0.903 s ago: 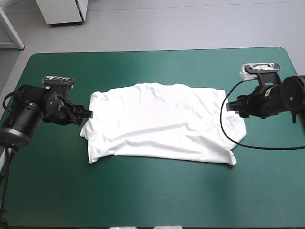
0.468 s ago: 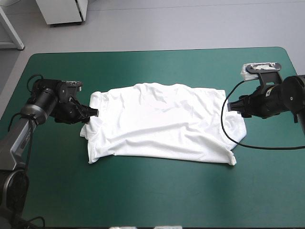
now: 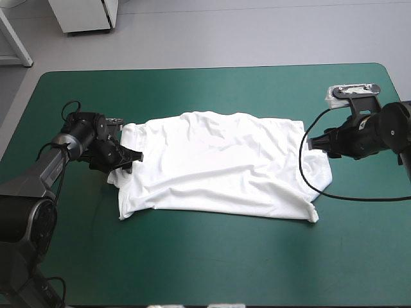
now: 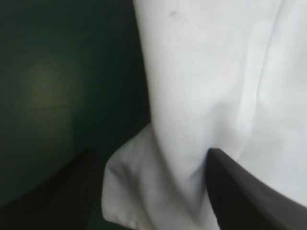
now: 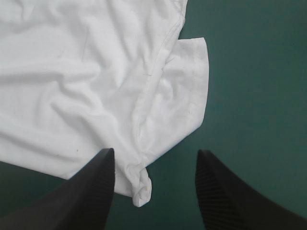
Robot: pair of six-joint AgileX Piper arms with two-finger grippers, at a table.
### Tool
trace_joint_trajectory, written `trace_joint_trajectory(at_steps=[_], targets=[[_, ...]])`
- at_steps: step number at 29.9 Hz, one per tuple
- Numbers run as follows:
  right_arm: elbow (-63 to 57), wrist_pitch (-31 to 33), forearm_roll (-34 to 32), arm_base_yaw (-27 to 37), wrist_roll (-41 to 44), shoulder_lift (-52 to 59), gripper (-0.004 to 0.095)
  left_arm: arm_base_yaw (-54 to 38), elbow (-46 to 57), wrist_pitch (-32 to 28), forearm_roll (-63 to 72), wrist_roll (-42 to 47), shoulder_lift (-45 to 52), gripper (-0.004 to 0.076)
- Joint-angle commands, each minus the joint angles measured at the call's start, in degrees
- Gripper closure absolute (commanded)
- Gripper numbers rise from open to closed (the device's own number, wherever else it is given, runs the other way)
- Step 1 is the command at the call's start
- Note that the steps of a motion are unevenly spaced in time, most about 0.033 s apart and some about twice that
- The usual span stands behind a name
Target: Fold the cloth
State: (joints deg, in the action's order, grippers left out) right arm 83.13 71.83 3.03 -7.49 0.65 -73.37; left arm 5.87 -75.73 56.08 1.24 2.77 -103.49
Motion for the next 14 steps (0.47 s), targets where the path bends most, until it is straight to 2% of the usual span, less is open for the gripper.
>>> trace_joint_trajectory(at_steps=[1,4,9,14], targets=[[1.91,-0.23,-0.72,-0.15,-0.22,1.64,0.0426,-0.51,-1.79,-1.47,0.37,0.84,0.6,0.0258],[1.91,-0.23,-1.45,-0.15,-0.22,1.64,0.0426,-0.76,-1.79,-1.22,0.2,1.74,-1.55,0.0351],[1.91,-0.23,-1.81,-0.15,-0.22,1.64,0.0426,-0.76,-1.87,-1.48,-0.8,2.68,-2.33,0.0713],[1.91,-0.23,-1.81,-0.15,-0.22,1.64,0.0426,-0.54,-2.41,-1.37,-0.9,2.05,-0.67,0.0733]])
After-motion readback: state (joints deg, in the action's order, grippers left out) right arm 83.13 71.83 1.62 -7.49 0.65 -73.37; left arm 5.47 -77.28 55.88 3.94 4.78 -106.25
